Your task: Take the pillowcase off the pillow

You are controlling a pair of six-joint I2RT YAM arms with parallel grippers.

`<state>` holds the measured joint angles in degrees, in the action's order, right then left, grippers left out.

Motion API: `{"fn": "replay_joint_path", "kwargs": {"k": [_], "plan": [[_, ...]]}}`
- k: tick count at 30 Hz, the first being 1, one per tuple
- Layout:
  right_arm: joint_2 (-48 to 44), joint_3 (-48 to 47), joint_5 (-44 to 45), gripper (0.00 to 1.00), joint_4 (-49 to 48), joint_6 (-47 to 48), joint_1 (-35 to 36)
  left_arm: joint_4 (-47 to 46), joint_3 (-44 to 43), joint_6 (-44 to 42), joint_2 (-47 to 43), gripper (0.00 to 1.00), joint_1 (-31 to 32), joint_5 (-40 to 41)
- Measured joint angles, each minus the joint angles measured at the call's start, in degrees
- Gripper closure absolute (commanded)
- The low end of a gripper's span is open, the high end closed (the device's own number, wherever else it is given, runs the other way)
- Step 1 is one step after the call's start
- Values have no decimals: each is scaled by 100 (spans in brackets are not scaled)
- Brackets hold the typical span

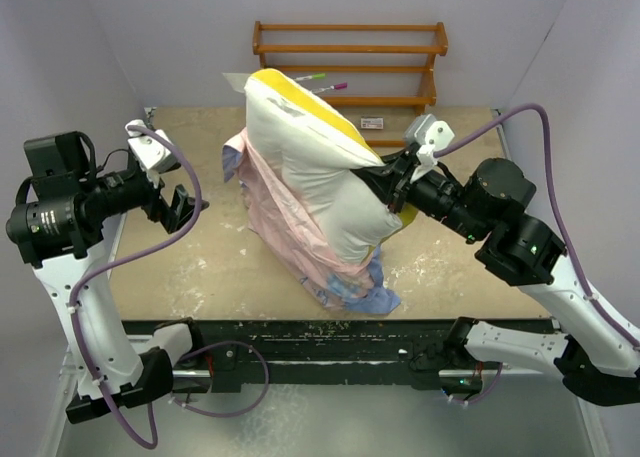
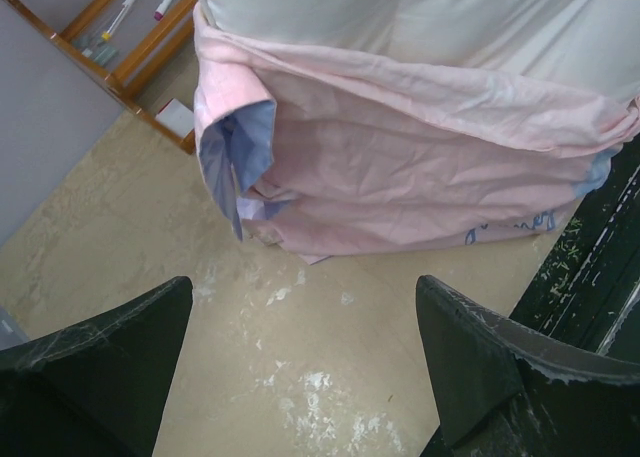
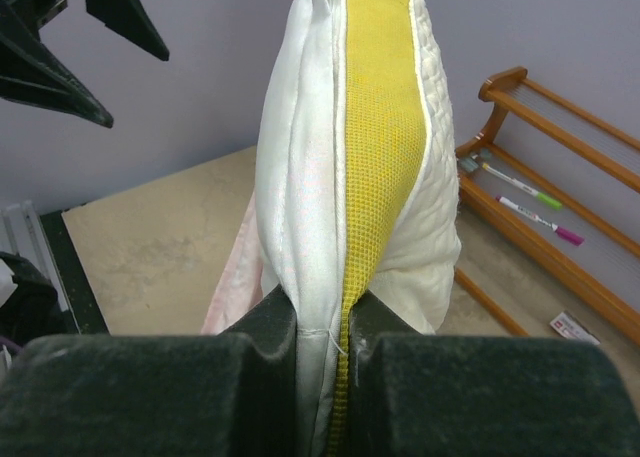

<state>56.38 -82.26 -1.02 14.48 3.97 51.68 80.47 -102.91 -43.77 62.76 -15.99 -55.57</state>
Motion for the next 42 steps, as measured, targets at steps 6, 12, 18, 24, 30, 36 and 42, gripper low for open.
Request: {"fn": "replay_joint_path", "kwargs": {"k": [6, 12, 18, 24, 30, 36, 42], "plan": [[146, -24, -409, 100, -24, -15, 0, -549, 931, -205, -415, 2, 0, -472], [529, -227, -841, 100, -70, -153, 0, -1276, 1578, -168, -713, 7, 0, -662], [678, -299, -1130, 100, -118, -293, 2, -2090, 2317, -17, -654, 29, 0, -511], [739, -428, -1274, 100, -131, -378, 0, -2413, 2723, 101, -507, 88, 24, -476], [743, -442, -1263, 100, -341, -520, 0, -2721, 3112, 118, -686, 100, 66, -341], [570, -413, -570, 100, -925, -616, -7, -2876, 3383, 114, -732, 100, 70, 251], [-195, -140, 358, 100, -1921, -638, -4, -2889, 3866, -42, -704, 100, 70, 883]]}}
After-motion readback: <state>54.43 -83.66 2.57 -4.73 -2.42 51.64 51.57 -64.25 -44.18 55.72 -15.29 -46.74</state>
